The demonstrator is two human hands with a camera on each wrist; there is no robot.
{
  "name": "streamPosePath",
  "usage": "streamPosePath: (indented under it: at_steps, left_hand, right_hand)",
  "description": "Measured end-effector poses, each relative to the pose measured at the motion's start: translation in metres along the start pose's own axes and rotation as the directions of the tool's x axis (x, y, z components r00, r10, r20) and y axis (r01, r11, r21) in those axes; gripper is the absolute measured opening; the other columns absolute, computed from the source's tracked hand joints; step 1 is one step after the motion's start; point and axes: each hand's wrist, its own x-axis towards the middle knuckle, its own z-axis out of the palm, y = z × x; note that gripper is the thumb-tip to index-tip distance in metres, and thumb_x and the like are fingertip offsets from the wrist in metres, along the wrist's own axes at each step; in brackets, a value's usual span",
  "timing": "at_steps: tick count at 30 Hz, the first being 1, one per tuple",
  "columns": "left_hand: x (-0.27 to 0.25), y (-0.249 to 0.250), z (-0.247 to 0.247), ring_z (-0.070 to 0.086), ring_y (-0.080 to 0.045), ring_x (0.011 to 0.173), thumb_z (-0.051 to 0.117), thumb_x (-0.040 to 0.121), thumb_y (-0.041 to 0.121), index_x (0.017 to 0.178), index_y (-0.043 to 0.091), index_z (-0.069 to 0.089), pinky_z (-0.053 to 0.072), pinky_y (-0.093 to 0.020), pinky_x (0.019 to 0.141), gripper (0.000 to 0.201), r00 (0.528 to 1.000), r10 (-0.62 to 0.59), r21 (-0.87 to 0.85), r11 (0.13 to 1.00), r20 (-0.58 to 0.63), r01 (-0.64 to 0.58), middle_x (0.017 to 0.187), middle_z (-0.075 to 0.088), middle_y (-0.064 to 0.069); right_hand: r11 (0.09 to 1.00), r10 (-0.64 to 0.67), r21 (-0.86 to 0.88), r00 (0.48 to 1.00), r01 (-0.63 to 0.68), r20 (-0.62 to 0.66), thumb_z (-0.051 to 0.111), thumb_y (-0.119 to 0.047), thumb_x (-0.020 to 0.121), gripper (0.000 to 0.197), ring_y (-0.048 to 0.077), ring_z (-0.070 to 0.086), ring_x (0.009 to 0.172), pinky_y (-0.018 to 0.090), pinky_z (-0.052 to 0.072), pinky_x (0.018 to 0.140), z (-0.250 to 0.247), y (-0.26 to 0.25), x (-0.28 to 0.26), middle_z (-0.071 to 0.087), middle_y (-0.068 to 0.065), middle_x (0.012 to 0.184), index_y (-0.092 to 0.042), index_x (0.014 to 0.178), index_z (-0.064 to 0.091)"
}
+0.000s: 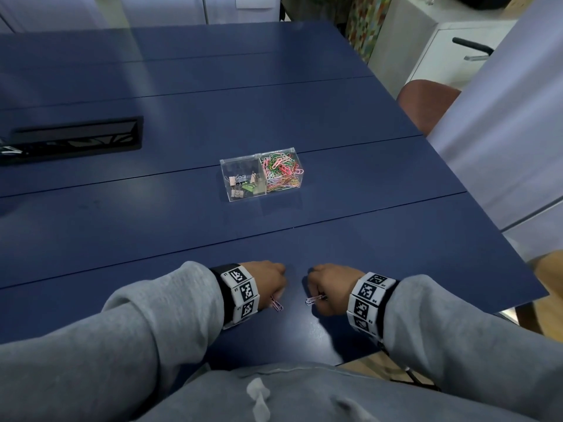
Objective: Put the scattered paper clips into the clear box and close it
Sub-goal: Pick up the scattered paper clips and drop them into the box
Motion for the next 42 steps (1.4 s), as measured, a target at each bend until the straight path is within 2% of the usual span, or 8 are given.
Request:
streamPosePath:
  at_steps: [6, 10, 15, 19, 24, 32, 36, 42]
  left_hand:
    - [-0.008, -0.005, -0.002, 0.06, -0.025, 0.094, 0.053, 0.086, 0.023, 0.09, 0.018, 0.059, 0.048, -0.034, 0.078, 0.009, 0.993, -0.119, 0.011, 0.993, 0.019, 0.119, 0.103, 0.063, -0.003]
    - [-0.017, -0.019, -0.011, 0.055, -0.015, 0.074, 0.06, 0.081, 0.03, 0.066, 0.025, 0.049, 0.047, -0.028, 0.07, 0.019, 0.963, -0.246, -0.254, 0.943, -0.105, 0.214, 0.075, 0.058, 0.008]
    - [-0.032, -0.05, -0.038, 0.053, -0.005, 0.061, 0.069, 0.076, 0.028, 0.059, 0.029, 0.052, 0.048, -0.023, 0.067, 0.024, 0.832, -0.474, -0.6, 0.767, -0.288, 0.229, 0.062, 0.055, 0.013]
    - [-0.031, -0.068, -0.074, 0.049, -0.003, 0.058, 0.07, 0.074, 0.018, 0.059, 0.026, 0.053, 0.041, -0.018, 0.062, 0.024, 0.719, -0.56, -0.685, 0.711, -0.412, 0.161, 0.061, 0.054, 0.012]
    - [-0.001, -0.082, -0.121, 0.049, -0.005, 0.058, 0.068, 0.076, 0.017, 0.059, 0.026, 0.051, 0.038, -0.017, 0.055, 0.026, 0.624, -0.612, -0.692, 0.706, -0.487, 0.152, 0.058, 0.053, 0.013]
    - [0.06, -0.096, -0.151, 0.059, -0.014, 0.077, 0.065, 0.076, 0.013, 0.063, 0.025, 0.052, 0.052, -0.028, 0.073, 0.022, 0.668, -0.598, -0.648, 0.728, -0.443, 0.223, 0.066, 0.055, 0.014]
    - [0.078, -0.101, -0.147, 0.062, -0.016, 0.084, 0.064, 0.078, 0.012, 0.068, 0.025, 0.054, 0.05, -0.027, 0.075, 0.02, 0.719, -0.563, -0.606, 0.755, -0.407, 0.249, 0.08, 0.064, 0.005]
    - [0.071, -0.106, -0.139, 0.058, -0.013, 0.087, 0.067, 0.082, 0.012, 0.095, 0.017, 0.065, 0.049, -0.027, 0.083, 0.014, 0.693, -0.559, -0.641, 0.746, -0.456, 0.181, 0.091, 0.062, 0.005]
  right_hand:
    - [0.986, -0.018, -0.166, 1.0, 0.017, -0.003, 0.049, -0.012, 0.084, 0.023, 0.03, 0.053, 0.105, 0.036, 0.044, 0.081, 0.002, 0.0, 0.005, 0.056, 0.011, 0.115, -0.009, 0.107, 0.05]
    - [0.993, -0.016, -0.118, 1.0, 0.017, 0.01, 0.051, -0.01, 0.081, 0.014, 0.031, 0.055, 0.101, 0.035, 0.041, 0.076, -0.003, 0.003, 0.013, 0.057, 0.013, 0.11, -0.014, 0.094, 0.049]
    - [0.99, -0.065, -0.131, 0.995, 0.054, -0.078, 0.05, -0.011, 0.085, 0.013, 0.03, 0.052, 0.104, 0.034, 0.038, 0.073, -0.006, 0.006, 0.022, 0.053, 0.012, 0.113, -0.008, 0.098, 0.052]
    - [0.994, -0.035, -0.102, 0.997, 0.028, -0.071, 0.049, -0.008, 0.085, 0.022, 0.029, 0.05, 0.113, 0.035, 0.046, 0.086, -0.011, 0.009, 0.028, 0.047, 0.01, 0.126, -0.007, 0.107, 0.052]
    - [0.996, 0.022, -0.081, 1.0, -0.023, -0.011, 0.052, -0.006, 0.082, 0.017, 0.03, 0.053, 0.104, 0.038, 0.047, 0.083, -0.016, 0.009, 0.036, 0.052, 0.011, 0.115, -0.008, 0.099, 0.051]
    - [0.992, 0.094, 0.094, 0.995, -0.089, -0.045, 0.048, -0.004, 0.082, 0.017, 0.028, 0.053, 0.096, 0.031, 0.038, 0.074, -0.019, 0.023, 0.031, 0.051, 0.011, 0.11, -0.014, 0.096, 0.051]
    - [0.962, 0.166, 0.238, 0.981, -0.137, -0.105, 0.055, -0.009, 0.08, 0.038, 0.017, 0.041, 0.079, 0.024, 0.033, 0.068, -0.021, 0.037, 0.034, 0.038, -0.003, 0.081, -0.025, 0.058, 0.028]
    - [0.856, 0.314, 0.511, 0.87, -0.085, -0.381, 0.063, -0.005, 0.071, 0.039, 0.016, 0.044, 0.064, 0.023, 0.033, 0.06, -0.074, 0.042, 0.052, 0.039, -0.009, 0.067, -0.026, 0.054, 0.036]
